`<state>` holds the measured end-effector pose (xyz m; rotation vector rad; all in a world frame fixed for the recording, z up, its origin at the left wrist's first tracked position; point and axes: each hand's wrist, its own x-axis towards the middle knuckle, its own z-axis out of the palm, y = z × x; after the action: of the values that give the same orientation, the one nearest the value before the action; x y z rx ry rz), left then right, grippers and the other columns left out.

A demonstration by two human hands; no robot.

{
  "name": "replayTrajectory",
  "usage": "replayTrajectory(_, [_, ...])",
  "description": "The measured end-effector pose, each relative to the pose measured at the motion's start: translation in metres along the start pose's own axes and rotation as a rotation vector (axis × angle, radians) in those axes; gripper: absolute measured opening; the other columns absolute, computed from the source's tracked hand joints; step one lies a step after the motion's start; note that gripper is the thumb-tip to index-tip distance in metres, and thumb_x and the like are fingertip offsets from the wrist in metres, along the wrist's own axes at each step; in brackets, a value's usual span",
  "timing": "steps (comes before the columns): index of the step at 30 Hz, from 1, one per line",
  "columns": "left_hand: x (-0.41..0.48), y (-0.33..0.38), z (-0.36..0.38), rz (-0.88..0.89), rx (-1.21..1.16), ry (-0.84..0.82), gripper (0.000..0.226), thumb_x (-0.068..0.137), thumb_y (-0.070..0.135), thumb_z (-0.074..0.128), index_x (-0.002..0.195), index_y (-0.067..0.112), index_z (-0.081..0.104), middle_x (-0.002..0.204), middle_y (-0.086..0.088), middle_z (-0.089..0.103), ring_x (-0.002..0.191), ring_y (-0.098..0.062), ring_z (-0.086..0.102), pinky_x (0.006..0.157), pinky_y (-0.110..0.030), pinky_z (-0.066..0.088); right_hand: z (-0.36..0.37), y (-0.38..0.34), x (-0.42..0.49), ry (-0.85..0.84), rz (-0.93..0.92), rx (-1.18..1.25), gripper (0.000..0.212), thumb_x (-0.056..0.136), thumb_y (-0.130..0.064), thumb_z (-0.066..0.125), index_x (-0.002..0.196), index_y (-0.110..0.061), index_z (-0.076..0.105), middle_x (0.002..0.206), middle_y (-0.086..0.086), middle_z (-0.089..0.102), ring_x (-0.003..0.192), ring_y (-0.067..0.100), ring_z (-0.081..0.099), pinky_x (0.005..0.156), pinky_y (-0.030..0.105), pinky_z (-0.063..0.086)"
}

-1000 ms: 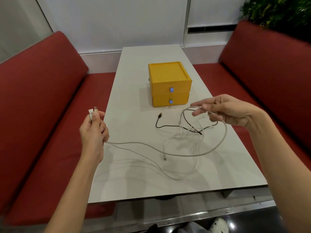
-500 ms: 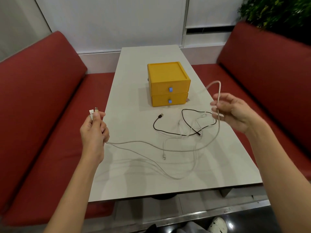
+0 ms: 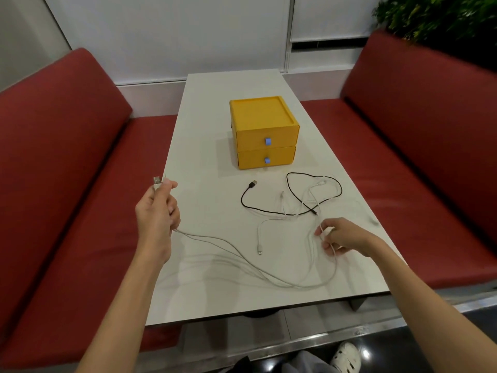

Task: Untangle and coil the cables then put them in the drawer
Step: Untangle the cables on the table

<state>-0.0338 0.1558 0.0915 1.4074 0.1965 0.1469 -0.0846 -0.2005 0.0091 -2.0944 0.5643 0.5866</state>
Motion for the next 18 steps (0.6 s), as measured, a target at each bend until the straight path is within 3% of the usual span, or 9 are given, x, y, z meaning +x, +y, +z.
replayTrajectory(3, [0.000,0.000,0.006,0.006,0.009,-0.018,0.018,0.096,0.029,0.055,0.081,0.020,0.059,0.052,0.008,0.029,0.038,-0.007,0.022,0.039,-0.020,0.020,0.011,-0.006,0.004,0.032,0.003,-0.033,0.030,0.082,0.006,0.043,0.097,-0.012,0.061,0.070,0.010,0.067,0.056,0.020,0.060,0.054,0.025,0.051])
replayTrajectory(5, [0.000,0.000,0.009,0.008,0.010,-0.028,0.017,0.095,0.027,0.056,0.081,0.019,0.059,0.051,0.008,0.028,0.039,-0.007,0.021,0.039,-0.020,0.019,0.021,-0.008,0.007,0.110,0.008,0.003,0.015,0.085,-0.003,0.046,0.091,-0.006,0.060,0.064,0.009,0.066,0.051,0.019,0.059,0.050,0.023,0.047])
replayTrajectory(6, [0.000,0.000,0.011,0.009,0.010,-0.031,0.017,0.095,0.026,0.056,0.080,0.019,0.059,0.051,0.008,0.028,0.039,-0.007,0.021,0.039,-0.020,0.019,0.026,-0.010,0.009,0.163,0.004,0.010,0.017,0.089,-0.015,0.048,0.084,-0.003,0.060,0.060,0.008,0.065,0.047,0.018,0.057,0.048,0.022,0.044])
replayTrajectory(8, [0.000,-0.001,0.011,0.011,0.016,-0.033,0.016,0.095,0.025,0.056,0.080,0.019,0.059,0.051,0.008,0.028,0.039,-0.007,0.021,0.039,-0.021,0.018,0.032,-0.009,0.016,0.266,0.004,0.000,0.045,0.090,-0.041,0.053,0.065,-0.004,0.061,0.051,0.007,0.064,0.041,0.015,0.054,0.049,0.024,0.043])
replayTrajectory(9, [0.001,-0.001,0.011,0.011,0.022,-0.033,0.016,0.095,0.025,0.056,0.080,0.019,0.059,0.051,0.008,0.028,0.039,-0.007,0.021,0.039,-0.021,0.018,0.034,-0.007,0.018,0.302,0.003,-0.007,0.047,0.086,-0.044,0.058,0.059,-0.005,0.060,0.049,0.007,0.063,0.040,0.016,0.054,0.052,0.026,0.046])
replayTrajectory(12, [0.001,-0.003,0.009,0.003,0.034,-0.031,0.016,0.095,0.024,0.056,0.080,0.019,0.060,0.050,0.008,0.028,0.039,-0.007,0.021,0.040,-0.021,0.017,0.035,-0.006,0.022,0.374,-0.034,0.147,0.010,0.080,-0.007,0.061,0.070,-0.003,0.062,0.055,0.011,0.062,0.041,0.017,0.055,0.054,0.030,0.053])
replayTrajectory(14, [0.003,-0.004,0.003,0.012,0.056,-0.024,0.017,0.096,0.025,0.055,0.081,0.019,0.061,0.051,0.009,0.028,0.040,-0.007,0.020,0.039,-0.021,0.017,0.027,-0.013,0.020,0.385,-0.056,0.552,0.019,0.082,0.012,0.051,0.092,-0.002,0.060,0.069,0.015,0.062,0.040,0.013,0.058,0.044,0.022,0.052])
replayTrajectory(16, [0.008,-0.006,-0.008,0.057,0.124,-0.021,0.019,0.098,0.027,0.053,0.085,0.016,0.062,0.051,0.009,0.028,0.040,-0.005,0.021,0.037,-0.019,0.018,0.007,-0.019,0.019,0.357,-0.115,0.891,0.027,0.085,0.016,0.046,0.100,-0.005,0.056,0.077,0.014,0.061,0.036,0.007,0.054,0.039,0.018,0.046])
replayTrajectory(18, [0.016,-0.010,-0.023,0.109,0.195,-0.016,0.023,0.100,0.029,0.049,0.087,0.015,0.062,0.051,0.009,0.028,0.040,-0.003,0.021,0.036,-0.017,0.018,-0.020,-0.023,0.015,0.333,-0.119,1.105,0.020,0.091,0.008,0.042,0.096,-0.008,0.053,0.079,0.008,0.061,0.030,0.004,0.039,0.034,0.015,0.034])
